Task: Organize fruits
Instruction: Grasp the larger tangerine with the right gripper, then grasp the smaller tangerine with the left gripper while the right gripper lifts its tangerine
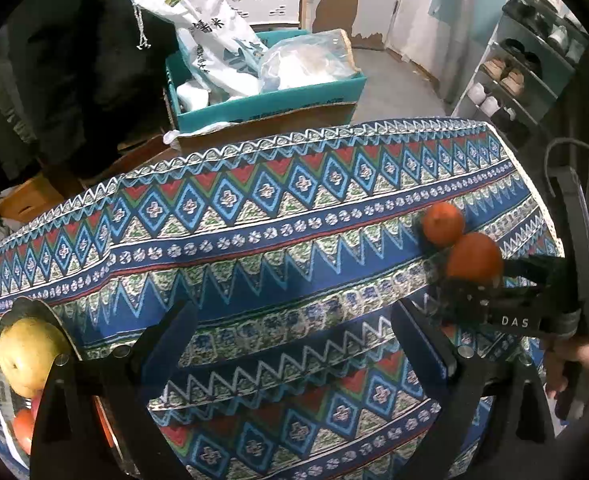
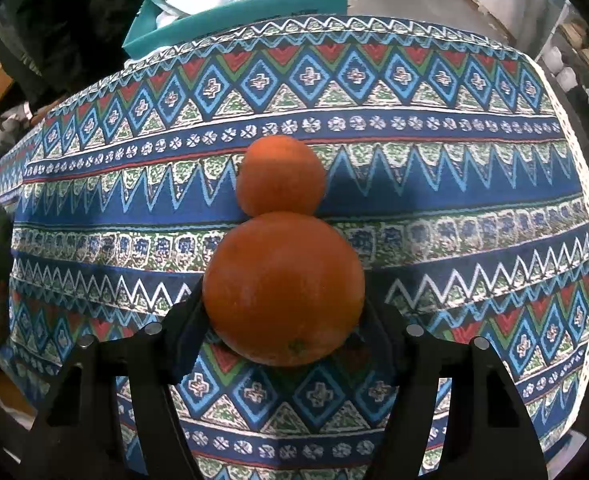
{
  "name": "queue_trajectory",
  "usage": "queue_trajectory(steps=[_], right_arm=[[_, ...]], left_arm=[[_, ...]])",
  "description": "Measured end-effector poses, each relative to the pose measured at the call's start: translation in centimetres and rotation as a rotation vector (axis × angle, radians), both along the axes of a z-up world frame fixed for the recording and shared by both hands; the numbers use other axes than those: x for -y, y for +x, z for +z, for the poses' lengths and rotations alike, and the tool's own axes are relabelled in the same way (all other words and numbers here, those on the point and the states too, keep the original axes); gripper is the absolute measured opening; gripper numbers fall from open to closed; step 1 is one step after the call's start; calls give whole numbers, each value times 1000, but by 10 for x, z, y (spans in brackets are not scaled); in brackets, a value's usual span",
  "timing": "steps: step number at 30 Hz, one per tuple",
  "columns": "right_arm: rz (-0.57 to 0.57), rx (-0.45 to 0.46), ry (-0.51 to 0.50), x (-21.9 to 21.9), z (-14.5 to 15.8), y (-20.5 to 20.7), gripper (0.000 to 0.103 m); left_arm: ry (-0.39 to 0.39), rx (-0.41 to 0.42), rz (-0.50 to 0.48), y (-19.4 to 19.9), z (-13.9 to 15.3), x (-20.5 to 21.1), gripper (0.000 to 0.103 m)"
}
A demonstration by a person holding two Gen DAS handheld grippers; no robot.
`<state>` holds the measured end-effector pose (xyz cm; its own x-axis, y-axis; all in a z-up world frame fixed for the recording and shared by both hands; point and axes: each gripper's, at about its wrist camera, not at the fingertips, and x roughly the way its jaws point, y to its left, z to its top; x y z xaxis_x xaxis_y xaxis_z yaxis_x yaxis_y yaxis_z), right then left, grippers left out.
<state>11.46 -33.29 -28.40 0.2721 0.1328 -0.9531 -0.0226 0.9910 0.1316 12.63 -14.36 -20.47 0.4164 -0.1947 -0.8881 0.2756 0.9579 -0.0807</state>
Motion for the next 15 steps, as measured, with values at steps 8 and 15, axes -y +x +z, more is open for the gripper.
queue_trajectory(steps=[8, 15], right_arm=[[-94, 61, 2, 39, 29, -12, 69], [-188, 114, -17, 77, 50, -9, 69]], left_arm=[[-40, -26, -38, 10, -5, 32, 98], [-37, -24, -114, 20, -10, 77, 98]])
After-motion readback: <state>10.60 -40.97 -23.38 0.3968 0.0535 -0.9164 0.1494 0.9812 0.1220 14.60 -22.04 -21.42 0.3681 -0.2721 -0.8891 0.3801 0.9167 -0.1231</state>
